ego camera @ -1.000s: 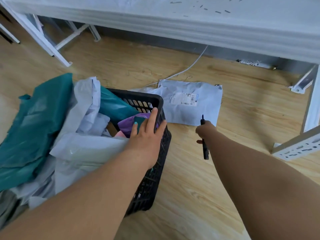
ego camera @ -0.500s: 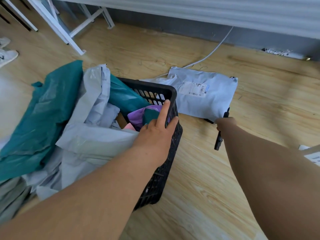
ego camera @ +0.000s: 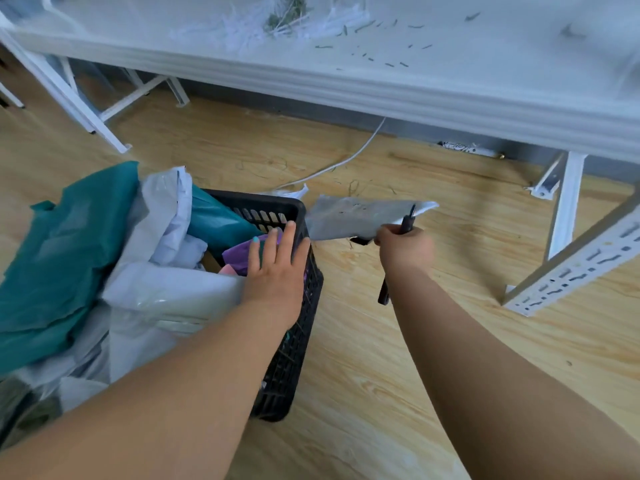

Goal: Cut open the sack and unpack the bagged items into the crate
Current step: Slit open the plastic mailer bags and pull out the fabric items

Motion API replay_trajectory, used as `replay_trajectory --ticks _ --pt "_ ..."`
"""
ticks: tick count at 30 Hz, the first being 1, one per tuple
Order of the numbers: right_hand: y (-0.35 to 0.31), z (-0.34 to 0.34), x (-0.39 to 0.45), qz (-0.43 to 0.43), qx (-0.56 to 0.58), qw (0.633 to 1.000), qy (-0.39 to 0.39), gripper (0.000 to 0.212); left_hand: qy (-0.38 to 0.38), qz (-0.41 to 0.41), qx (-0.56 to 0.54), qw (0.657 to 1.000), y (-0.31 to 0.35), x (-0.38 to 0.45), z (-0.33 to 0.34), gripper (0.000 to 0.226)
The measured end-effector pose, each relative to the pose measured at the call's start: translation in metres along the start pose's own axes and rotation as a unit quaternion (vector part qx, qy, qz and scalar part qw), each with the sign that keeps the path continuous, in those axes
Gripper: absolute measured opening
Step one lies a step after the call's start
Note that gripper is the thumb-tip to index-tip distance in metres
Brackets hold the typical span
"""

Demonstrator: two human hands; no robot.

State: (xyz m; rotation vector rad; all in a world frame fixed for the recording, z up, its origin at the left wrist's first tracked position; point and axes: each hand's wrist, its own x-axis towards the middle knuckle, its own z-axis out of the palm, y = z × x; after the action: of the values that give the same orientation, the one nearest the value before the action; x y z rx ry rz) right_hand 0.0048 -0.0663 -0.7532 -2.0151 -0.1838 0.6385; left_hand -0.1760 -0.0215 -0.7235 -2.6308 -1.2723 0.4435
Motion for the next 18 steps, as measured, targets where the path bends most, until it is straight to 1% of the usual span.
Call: replay_trajectory --ticks 2,3,5,7,8,9,11,12,14,16,18 --pt "-0.036 -0.017 -0.021 -0.069 -0.009 0.997 -0.010 0.023 0.079 -0.002 -0.091 0.993 0.010 -0.004 -0.007 0.103" --pt "-0.054 -0.025 -0.032 -0.101 -0.015 0.995 -0.015 0.023 0.115 0.001 -0.152 0.982 0.015 -0.005 -0.015 0.105" --pt "-0.087 -0.041 -0.052 -0.160 -0.019 0.986 -0.036 0.022 0.166 -0.004 -0.288 0.943 0.020 -0.003 -0.037 0.109" --pt "-0.114 -0.053 -0.074 -0.214 -0.035 0.974 -0.059 0.023 0.176 -0.017 -0.422 0.889 0.018 0.002 -0.062 0.106" --pt "-0.126 -0.056 -0.084 -0.236 -0.040 0.968 -0.075 0.023 0.168 -0.023 -0.476 0.863 0.015 0.004 -0.073 0.099" --pt "-0.136 -0.058 -0.094 -0.254 -0.042 0.962 -0.095 0.023 0.155 -0.031 -0.517 0.842 0.012 0.005 -0.082 0.084" --pt "-0.152 -0.059 -0.113 -0.277 -0.041 0.950 -0.139 0.023 0.137 -0.053 -0.560 0.816 0.005 0.006 -0.096 0.043" --pt "-0.159 -0.057 -0.122 -0.286 -0.033 0.945 -0.156 0.020 0.146 -0.066 -0.576 0.802 0.001 0.005 -0.099 0.032" --pt "-0.170 -0.054 -0.138 -0.310 -0.012 0.934 -0.177 0.014 0.188 -0.102 -0.616 0.758 -0.011 0.004 -0.102 0.023" --pt "-0.177 -0.049 -0.150 -0.337 -0.005 0.924 -0.181 0.009 0.227 -0.168 -0.651 0.705 -0.026 -0.002 -0.104 0.023" --pt "-0.177 -0.043 -0.159 -0.362 -0.032 0.915 -0.175 0.012 0.274 -0.227 -0.689 0.631 -0.048 -0.009 -0.101 0.018"
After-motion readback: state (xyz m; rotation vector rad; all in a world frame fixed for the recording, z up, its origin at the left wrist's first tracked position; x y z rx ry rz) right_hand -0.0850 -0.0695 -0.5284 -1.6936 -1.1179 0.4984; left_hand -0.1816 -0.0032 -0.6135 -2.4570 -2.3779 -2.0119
